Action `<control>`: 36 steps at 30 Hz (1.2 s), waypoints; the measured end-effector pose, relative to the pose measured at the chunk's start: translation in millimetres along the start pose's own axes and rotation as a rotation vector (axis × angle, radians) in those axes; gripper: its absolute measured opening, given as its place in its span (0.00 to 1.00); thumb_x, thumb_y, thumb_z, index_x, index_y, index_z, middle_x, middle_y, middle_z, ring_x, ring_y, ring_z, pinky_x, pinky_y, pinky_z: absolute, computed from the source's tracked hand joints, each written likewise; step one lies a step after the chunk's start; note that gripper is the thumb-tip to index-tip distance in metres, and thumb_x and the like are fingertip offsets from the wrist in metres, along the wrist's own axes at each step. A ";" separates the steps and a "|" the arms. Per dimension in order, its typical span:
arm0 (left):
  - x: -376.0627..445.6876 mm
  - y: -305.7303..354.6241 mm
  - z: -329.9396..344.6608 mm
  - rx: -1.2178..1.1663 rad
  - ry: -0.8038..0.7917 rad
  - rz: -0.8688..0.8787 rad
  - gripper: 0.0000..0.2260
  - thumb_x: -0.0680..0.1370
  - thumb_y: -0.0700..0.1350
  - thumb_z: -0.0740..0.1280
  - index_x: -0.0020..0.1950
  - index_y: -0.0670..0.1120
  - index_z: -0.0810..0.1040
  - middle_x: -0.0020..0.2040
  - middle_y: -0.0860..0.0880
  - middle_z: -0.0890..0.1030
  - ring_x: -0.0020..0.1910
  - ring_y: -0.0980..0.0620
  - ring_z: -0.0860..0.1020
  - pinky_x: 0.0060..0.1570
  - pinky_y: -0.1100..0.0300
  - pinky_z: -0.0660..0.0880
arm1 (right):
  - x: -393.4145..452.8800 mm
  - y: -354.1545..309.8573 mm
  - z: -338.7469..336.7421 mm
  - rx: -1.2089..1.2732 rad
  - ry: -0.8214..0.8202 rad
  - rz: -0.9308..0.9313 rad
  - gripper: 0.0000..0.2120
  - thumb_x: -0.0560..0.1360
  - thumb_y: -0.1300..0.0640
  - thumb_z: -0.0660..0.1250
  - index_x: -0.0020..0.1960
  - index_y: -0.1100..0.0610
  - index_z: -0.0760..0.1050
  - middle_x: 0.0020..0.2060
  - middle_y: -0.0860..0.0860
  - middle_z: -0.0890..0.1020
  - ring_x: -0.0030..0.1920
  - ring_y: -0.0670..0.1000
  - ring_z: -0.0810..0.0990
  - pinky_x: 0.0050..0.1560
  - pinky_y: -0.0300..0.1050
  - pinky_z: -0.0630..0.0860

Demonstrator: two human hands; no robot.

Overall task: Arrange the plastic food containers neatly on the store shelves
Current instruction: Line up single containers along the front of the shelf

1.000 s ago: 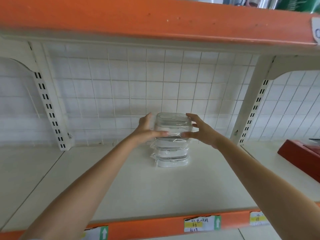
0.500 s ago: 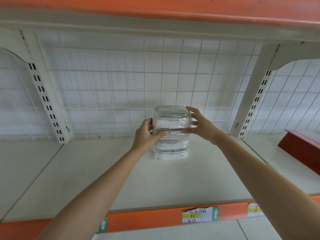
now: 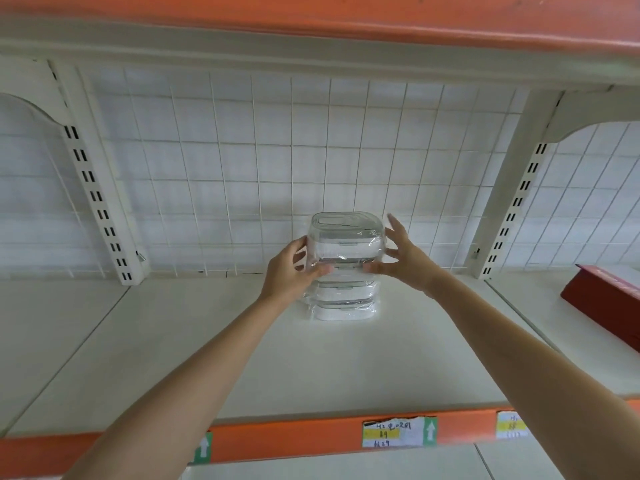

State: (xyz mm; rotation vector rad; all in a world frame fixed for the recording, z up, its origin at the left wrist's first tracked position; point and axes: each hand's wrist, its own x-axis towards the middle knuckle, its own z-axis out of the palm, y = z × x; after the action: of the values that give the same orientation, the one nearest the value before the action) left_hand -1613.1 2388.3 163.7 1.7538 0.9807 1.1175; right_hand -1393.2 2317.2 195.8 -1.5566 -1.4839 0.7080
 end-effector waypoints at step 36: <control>-54.8 -40.3 18.1 0.436 -0.058 -0.132 0.14 0.75 0.40 0.69 0.60 0.40 0.77 0.55 0.47 0.80 0.55 0.48 0.79 0.54 0.62 0.71 | -28.1 69.6 61.6 -0.182 0.241 0.221 0.23 0.73 0.52 0.70 0.63 0.60 0.69 0.59 0.54 0.74 0.52 0.52 0.75 0.51 0.41 0.67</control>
State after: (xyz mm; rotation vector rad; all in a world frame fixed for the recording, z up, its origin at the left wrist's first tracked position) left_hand -1620.0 2349.3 105.6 2.0123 1.3580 0.8037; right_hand -1415.1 2306.1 101.9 -1.8941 -1.2373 0.4969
